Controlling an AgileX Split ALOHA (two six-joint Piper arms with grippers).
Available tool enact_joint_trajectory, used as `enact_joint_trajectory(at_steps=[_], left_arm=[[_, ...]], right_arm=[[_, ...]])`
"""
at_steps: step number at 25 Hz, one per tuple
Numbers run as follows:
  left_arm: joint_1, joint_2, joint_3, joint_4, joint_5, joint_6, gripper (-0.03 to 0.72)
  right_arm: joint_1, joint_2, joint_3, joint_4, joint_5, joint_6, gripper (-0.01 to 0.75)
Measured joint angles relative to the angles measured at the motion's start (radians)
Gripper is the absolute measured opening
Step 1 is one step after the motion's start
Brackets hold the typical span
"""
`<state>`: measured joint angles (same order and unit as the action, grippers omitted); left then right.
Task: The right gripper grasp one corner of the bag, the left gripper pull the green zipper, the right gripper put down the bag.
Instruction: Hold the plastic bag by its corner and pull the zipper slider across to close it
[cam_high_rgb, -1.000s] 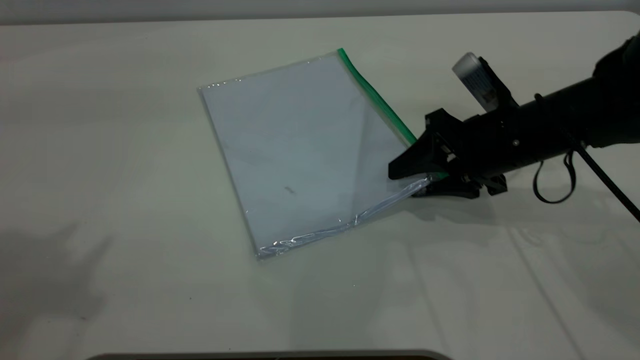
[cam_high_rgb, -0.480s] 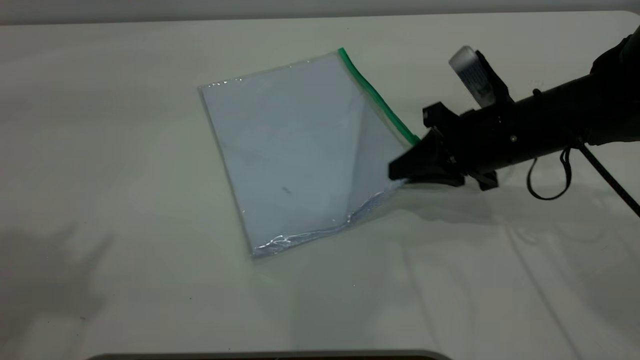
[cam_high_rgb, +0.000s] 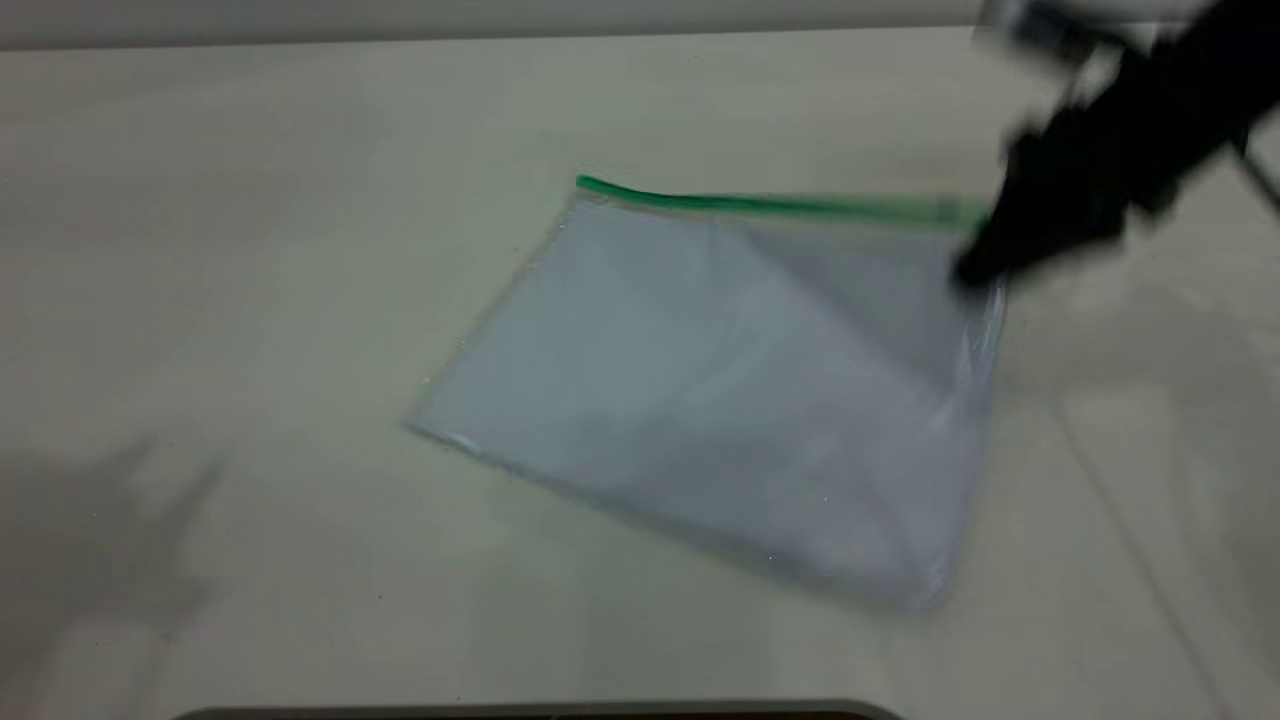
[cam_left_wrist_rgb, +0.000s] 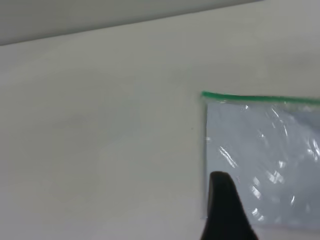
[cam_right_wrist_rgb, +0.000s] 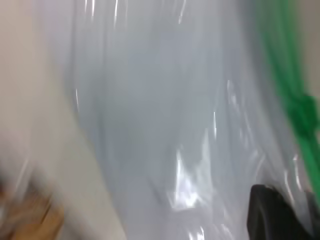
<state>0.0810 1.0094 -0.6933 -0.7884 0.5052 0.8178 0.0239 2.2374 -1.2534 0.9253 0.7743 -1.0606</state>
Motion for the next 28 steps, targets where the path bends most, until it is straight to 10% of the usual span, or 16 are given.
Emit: enact_joint_trajectory(at_steps=[9, 28], left_arm=[[-0.004, 0.339, -0.165, -0.321, 0.07, 0.331, 0.518], [-0.34, 1.194, -0.844, -0.272, 0.411, 0.646, 0.517]], right_arm=[[0.243, 0.002, -0.114, 0.226, -0.055, -0.121, 0.034], [0.254, 0.002, -0.115, 0.207, 0.063, -0.147, 0.034]])
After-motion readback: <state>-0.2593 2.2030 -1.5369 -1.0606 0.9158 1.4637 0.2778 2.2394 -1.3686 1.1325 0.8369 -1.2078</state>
